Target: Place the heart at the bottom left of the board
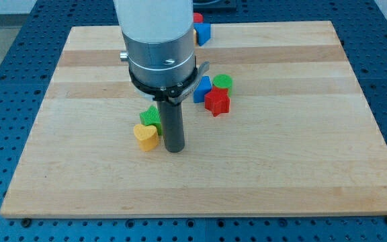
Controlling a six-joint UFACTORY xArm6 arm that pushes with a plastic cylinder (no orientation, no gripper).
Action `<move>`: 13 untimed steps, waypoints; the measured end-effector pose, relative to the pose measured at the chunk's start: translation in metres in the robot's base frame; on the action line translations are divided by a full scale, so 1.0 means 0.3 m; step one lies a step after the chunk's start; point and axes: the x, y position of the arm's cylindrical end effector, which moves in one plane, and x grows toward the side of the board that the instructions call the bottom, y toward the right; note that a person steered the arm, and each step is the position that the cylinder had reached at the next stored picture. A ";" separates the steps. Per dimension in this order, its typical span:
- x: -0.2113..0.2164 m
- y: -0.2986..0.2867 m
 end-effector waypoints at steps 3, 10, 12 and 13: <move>-0.030 -0.078; -0.159 -0.493; -0.106 -0.645; -0.062 -0.677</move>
